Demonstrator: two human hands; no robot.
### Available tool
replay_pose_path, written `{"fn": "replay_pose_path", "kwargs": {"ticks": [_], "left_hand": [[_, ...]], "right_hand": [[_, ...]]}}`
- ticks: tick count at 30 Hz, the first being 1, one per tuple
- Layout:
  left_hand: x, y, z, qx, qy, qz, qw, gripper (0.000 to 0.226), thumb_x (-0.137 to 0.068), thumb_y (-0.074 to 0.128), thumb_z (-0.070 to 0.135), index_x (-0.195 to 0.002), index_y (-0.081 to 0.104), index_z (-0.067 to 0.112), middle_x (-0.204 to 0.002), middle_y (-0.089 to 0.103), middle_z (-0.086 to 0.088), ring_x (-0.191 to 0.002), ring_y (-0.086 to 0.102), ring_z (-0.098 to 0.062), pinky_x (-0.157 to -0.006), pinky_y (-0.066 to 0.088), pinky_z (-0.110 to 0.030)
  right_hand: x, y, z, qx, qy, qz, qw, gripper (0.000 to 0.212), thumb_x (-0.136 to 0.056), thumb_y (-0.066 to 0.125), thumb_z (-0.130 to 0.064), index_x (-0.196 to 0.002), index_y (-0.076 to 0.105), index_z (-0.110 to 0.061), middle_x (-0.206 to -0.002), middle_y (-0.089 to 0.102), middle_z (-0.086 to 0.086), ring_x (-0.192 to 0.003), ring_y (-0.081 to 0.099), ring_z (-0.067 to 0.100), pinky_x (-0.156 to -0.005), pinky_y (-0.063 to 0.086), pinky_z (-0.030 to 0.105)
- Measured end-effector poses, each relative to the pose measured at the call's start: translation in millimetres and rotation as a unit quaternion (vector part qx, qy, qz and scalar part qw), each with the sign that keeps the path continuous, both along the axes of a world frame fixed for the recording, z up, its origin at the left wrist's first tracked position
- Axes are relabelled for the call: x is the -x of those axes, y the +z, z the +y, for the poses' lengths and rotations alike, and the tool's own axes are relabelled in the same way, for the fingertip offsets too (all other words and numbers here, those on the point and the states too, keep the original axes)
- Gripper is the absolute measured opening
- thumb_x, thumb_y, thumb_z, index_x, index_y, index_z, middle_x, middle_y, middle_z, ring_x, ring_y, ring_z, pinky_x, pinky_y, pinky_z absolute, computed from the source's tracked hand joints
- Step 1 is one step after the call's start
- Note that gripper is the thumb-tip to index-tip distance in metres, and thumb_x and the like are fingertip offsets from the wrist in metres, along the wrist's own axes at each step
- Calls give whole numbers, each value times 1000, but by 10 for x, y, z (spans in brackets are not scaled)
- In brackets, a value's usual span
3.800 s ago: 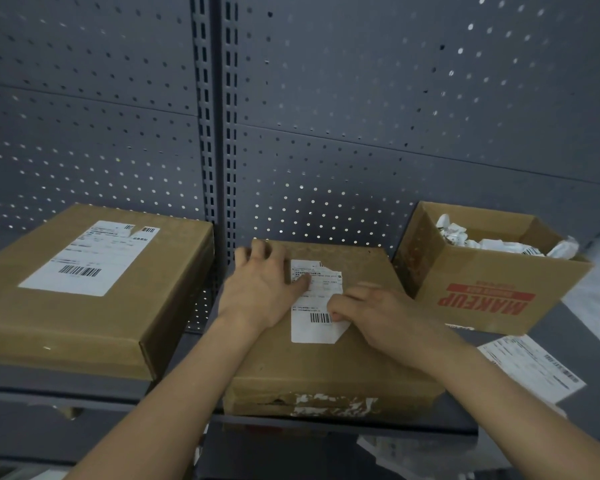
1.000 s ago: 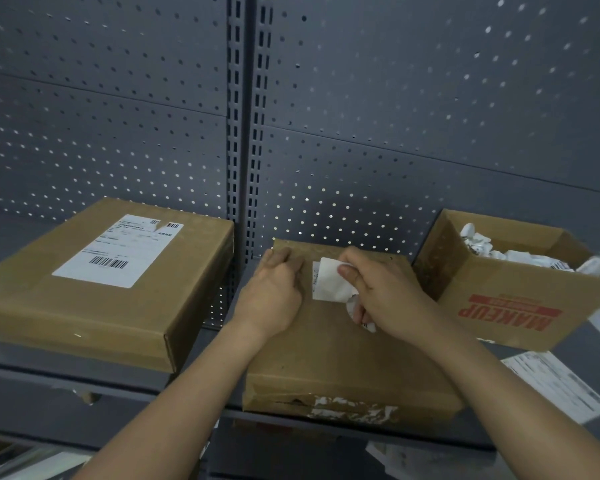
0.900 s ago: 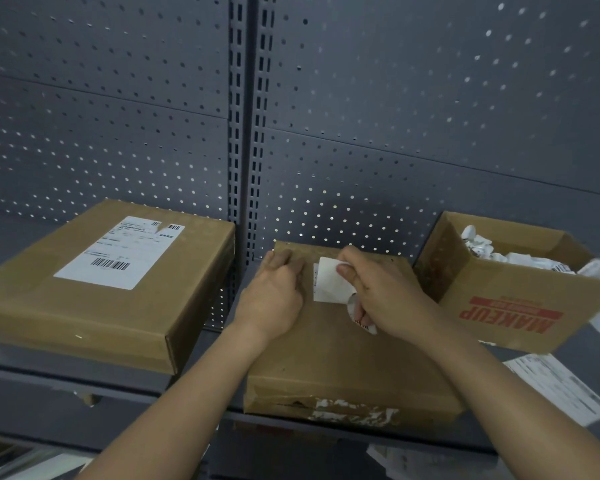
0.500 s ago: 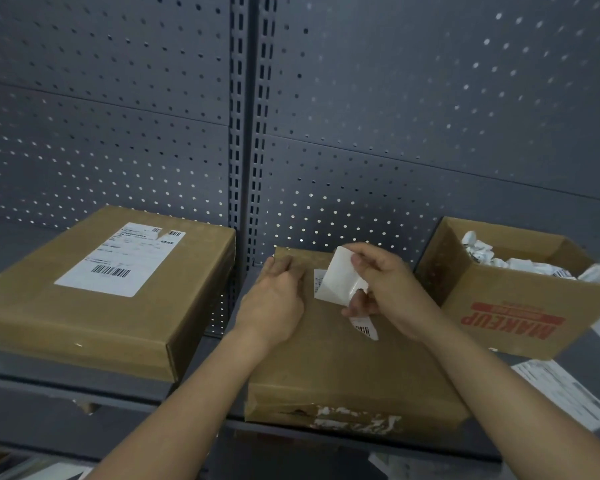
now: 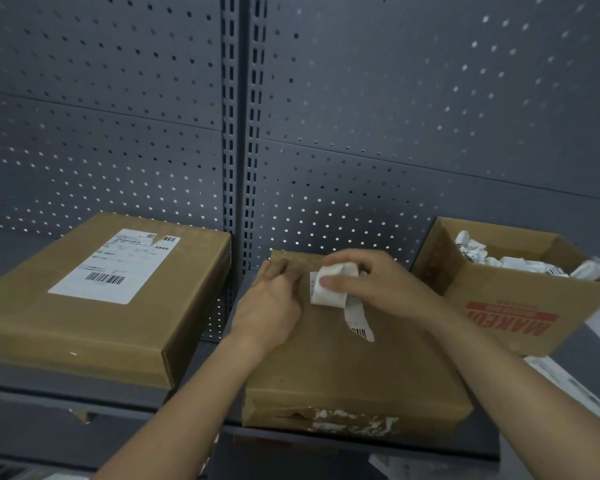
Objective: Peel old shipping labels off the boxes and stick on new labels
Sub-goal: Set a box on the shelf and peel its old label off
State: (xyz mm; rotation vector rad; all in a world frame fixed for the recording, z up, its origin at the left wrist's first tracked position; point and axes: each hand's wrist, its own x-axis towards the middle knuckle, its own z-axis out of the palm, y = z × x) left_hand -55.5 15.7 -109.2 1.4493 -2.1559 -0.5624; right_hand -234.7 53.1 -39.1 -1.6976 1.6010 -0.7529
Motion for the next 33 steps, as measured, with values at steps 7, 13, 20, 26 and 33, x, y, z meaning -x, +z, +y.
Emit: {"fn": "replay_pose_path", "kwargs": {"ticks": [7, 13, 20, 26, 33], "left_hand": [[0, 12, 2, -7, 6, -11, 1000, 44, -102, 37, 16, -143, 47, 24, -160, 28, 2, -151, 14, -23, -114, 31, -43], [7, 59, 46, -5, 6, -21, 1000, 42, -103, 35, 21, -144, 46, 25, -159, 28, 2, -152, 13, -23, -113, 32, -45], [2, 33, 32, 5, 11, -24, 1000, 44, -102, 34, 15, -143, 47, 24, -159, 28, 3, -151, 16, -22, -112, 35, -44], [-3, 11, 26, 3, 13, -15, 1000, 44, -102, 34, 16, -144, 47, 26, -161, 26, 3, -151, 15, -22, -115, 32, -44], [7, 39, 39, 5, 16, -17, 1000, 43, -103, 35, 15, -142, 49, 25, -159, 30, 3, -151, 15, -22, -113, 32, -43]], "right_hand": [[-20, -165, -56, 114, 0, 374, 920, 53, -58, 55, -88, -88, 50, -44, -91, 58, -22, -88, 54, 4, -79, 47, 37], [-52, -103, -27, 139, 16, 316, 939, 33, -89, 62, -53, -84, 44, -26, -63, 52, -6, -57, 48, 6, -54, 34, 26], [12, -203, -88, 159, -24, 283, 945, 18, -101, 49, -37, -88, 40, -29, -63, 55, -6, -51, 49, 4, -45, 32, 20], [151, -314, -228, 122, -88, 143, 978, 12, -99, 48, -41, -88, 44, -41, -92, 65, -8, -80, 69, 16, -66, 60, 47], [129, -174, -172, 84, -42, 118, 989, 14, -92, 53, -52, -92, 53, -38, -90, 62, -13, -76, 65, 11, -78, 55, 51]]}}
